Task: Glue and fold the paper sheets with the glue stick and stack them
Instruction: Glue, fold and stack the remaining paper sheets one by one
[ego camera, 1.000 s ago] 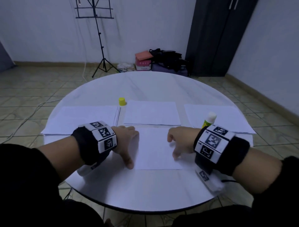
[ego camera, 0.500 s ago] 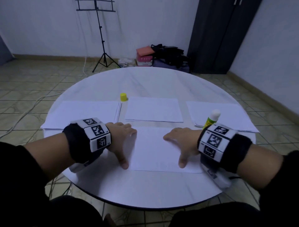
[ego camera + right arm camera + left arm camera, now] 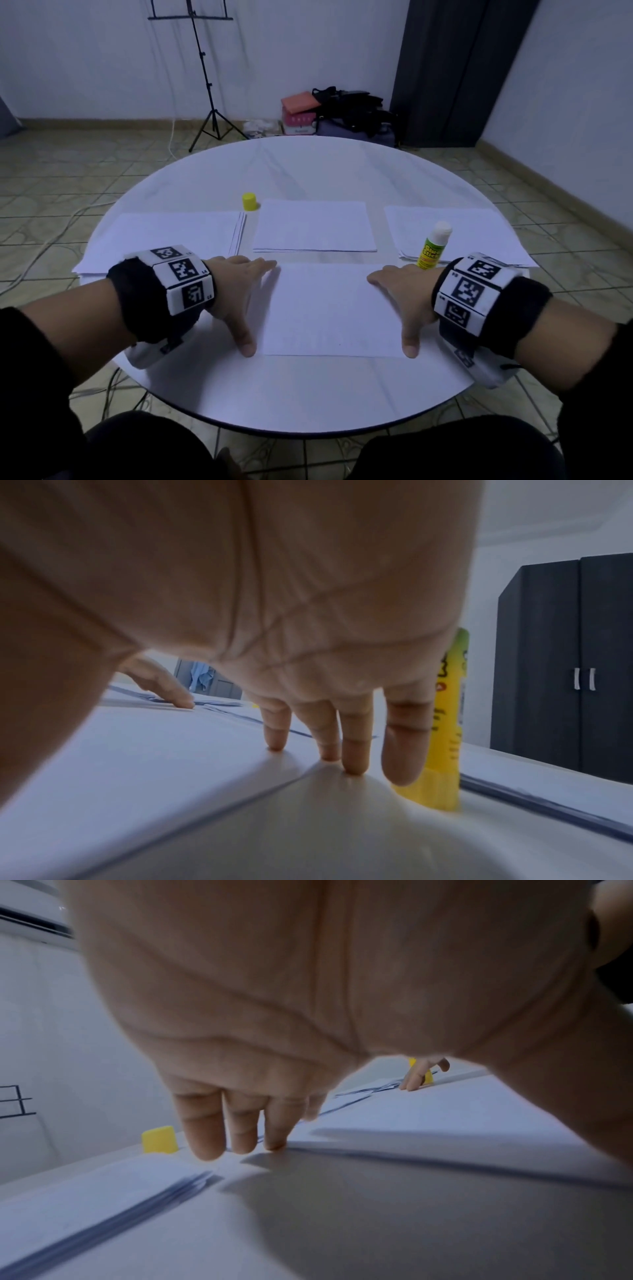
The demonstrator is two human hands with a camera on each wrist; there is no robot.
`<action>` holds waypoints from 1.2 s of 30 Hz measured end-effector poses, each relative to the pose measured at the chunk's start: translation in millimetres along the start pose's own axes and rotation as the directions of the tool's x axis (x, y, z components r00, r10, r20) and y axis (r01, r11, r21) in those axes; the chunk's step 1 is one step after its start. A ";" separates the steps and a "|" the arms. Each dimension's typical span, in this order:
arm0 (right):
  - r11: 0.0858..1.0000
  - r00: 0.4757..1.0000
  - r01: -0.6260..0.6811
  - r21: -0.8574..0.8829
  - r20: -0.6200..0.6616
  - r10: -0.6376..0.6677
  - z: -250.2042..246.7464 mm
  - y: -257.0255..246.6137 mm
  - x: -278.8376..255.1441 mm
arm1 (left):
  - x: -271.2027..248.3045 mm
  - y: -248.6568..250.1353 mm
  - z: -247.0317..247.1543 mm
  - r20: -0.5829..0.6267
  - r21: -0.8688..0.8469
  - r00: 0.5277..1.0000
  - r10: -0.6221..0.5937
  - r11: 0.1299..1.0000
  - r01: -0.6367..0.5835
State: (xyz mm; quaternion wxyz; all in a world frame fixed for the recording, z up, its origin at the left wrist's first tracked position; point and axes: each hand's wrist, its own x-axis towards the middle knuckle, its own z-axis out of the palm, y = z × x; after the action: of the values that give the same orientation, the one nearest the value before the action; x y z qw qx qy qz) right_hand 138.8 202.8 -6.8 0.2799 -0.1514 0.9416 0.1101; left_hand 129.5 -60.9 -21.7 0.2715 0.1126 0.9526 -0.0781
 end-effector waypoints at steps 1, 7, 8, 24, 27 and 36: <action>1.000 1.000 -0.008 -0.001 0.004 0.008 -0.4 -0.6 0.8 | 0.7 -1.2 0.5 -0.001 -0.026 1.000 -0.004 1.000 0.004; 0.999 0.999 -0.047 0.007 0.016 0.047 -2.4 -4.4 -2.3 | -0.3 1.3 -3.4 -0.025 -0.112 0.999 -0.025 0.993 0.022; 0.999 0.999 -0.048 0.015 0.017 0.048 -2.4 -4.4 -3.3 | 0.3 1.6 -4.2 -0.033 -0.139 0.999 -0.030 0.990 0.025; 0.945 0.995 -0.097 0.313 0.047 0.086 9.5 -4.0 -26.9 | -20.7 -3.9 6.4 -0.155 -0.777 0.988 -0.019 0.619 -0.110; 0.916 0.992 -0.125 0.380 0.017 0.128 9.8 -4.7 -27.1 | -27.3 -6.0 5.0 -0.210 -0.752 0.978 -0.016 0.641 -0.151; 0.654 0.970 -0.035 0.755 -0.131 0.203 -11.3 -10.9 -14.2 | -33.0 -23.0 -5.0 -0.395 -0.772 0.907 -0.144 0.587 -0.243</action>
State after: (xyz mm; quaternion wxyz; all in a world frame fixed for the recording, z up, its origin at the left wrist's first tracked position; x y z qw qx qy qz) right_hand 148.4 192.5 9.1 0.2115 0.0288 0.9348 -0.2841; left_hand 148.4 -87.7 2.2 0.0848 0.0183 0.9140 0.3963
